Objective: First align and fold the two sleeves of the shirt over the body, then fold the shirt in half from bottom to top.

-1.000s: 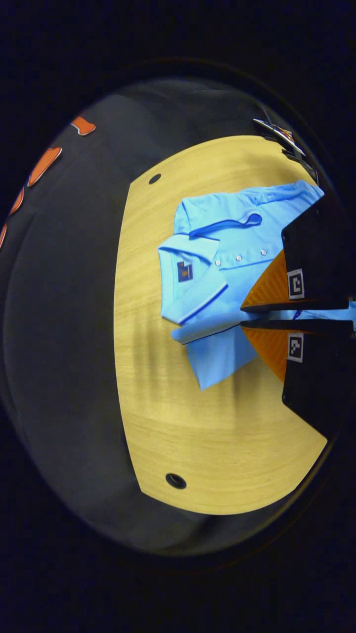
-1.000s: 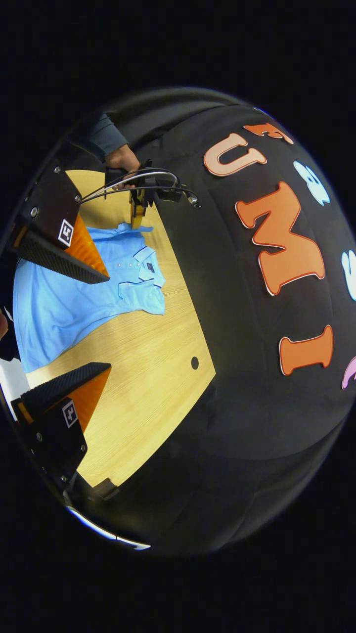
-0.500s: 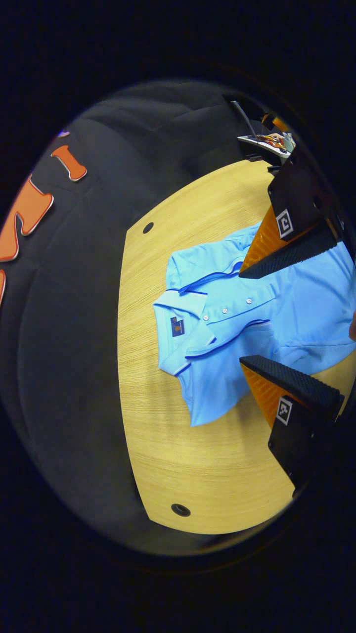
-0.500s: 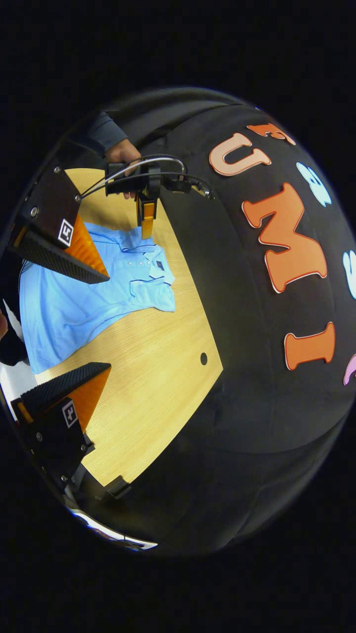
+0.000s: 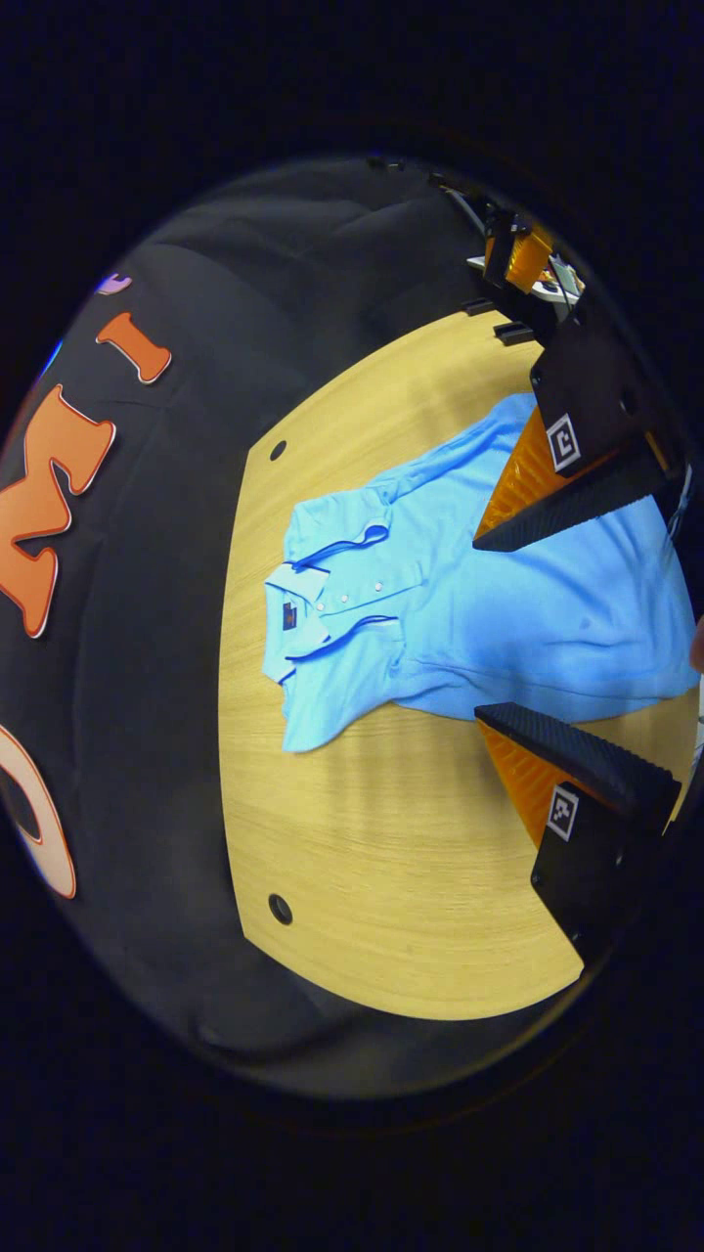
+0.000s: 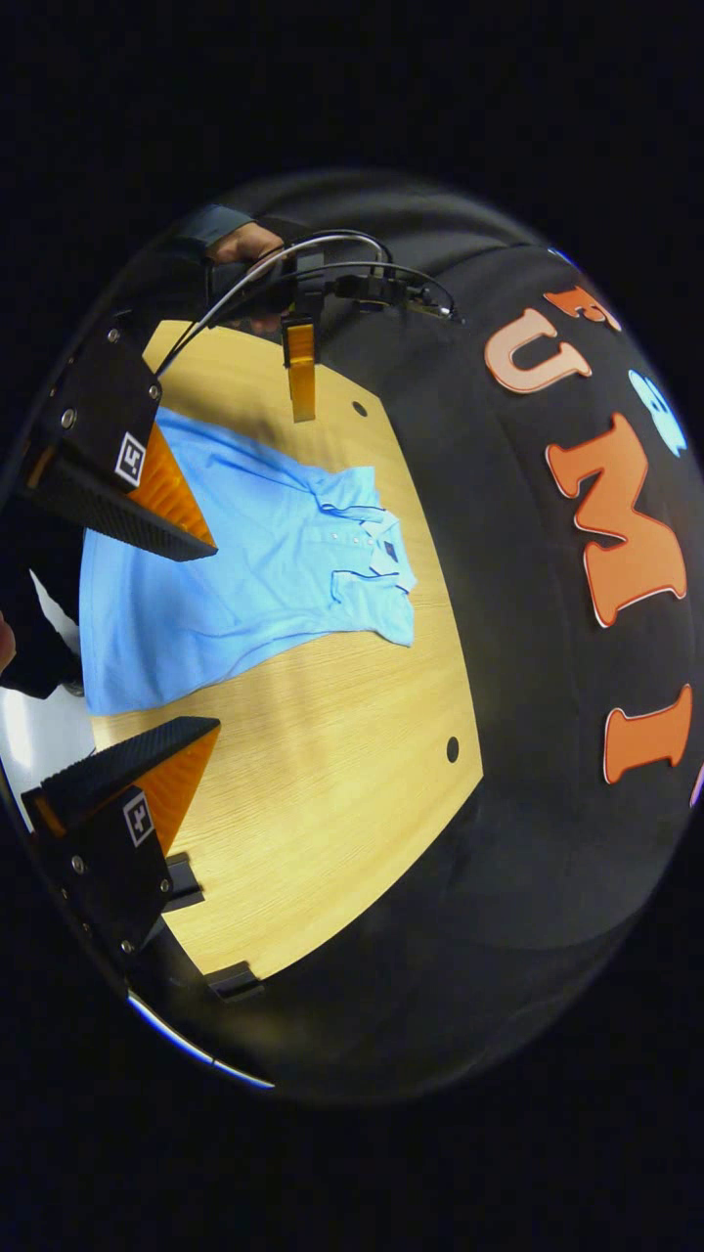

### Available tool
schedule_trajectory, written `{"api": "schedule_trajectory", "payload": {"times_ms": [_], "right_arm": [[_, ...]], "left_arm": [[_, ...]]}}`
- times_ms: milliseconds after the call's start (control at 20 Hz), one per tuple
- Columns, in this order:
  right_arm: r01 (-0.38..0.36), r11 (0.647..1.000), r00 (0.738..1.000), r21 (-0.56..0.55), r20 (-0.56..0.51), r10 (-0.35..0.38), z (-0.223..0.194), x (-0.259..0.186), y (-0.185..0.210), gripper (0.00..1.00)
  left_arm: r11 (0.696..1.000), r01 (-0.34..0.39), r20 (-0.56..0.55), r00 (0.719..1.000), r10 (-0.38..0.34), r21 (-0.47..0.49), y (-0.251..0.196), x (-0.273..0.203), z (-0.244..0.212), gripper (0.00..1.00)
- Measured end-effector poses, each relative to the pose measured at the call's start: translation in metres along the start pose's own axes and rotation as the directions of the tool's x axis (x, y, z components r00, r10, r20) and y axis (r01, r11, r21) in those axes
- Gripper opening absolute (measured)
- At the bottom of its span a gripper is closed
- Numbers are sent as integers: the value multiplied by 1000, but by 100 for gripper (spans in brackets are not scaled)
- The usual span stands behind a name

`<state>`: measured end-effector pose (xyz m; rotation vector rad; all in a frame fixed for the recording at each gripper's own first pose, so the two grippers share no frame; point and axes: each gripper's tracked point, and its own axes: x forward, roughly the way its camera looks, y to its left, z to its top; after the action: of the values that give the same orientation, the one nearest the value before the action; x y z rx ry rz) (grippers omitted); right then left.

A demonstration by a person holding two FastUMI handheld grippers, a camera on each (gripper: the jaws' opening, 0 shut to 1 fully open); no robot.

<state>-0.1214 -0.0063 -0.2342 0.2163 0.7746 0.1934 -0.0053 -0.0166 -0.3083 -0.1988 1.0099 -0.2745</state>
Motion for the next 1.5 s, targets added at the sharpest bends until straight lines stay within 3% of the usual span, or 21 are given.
{"api": "schedule_trajectory", "payload": {"times_ms": [450, 850, 1250, 1500], "right_arm": [[-68, 996, 992, -65, -110, 61, -70, 22, -5, 97], [-78, 983, 981, -164, -186, 47, -114, 42, -13, 97], [-36, 977, 969, -211, -246, -17, -146, 59, -25, 97], [-32, 974, 957, -225, -289, -35, -162, 65, -25, 97]], "left_arm": [[995, -103, -41, 994, 103, -3, 1, -41, -116, 100], [987, -158, -110, 981, 159, 14, 12, -47, -194, 100], [973, -224, -194, 954, 229, 48, 32, -37, -243, 100], [973, -229, -205, 951, 231, 35, 37, -30, -250, 100]]}}
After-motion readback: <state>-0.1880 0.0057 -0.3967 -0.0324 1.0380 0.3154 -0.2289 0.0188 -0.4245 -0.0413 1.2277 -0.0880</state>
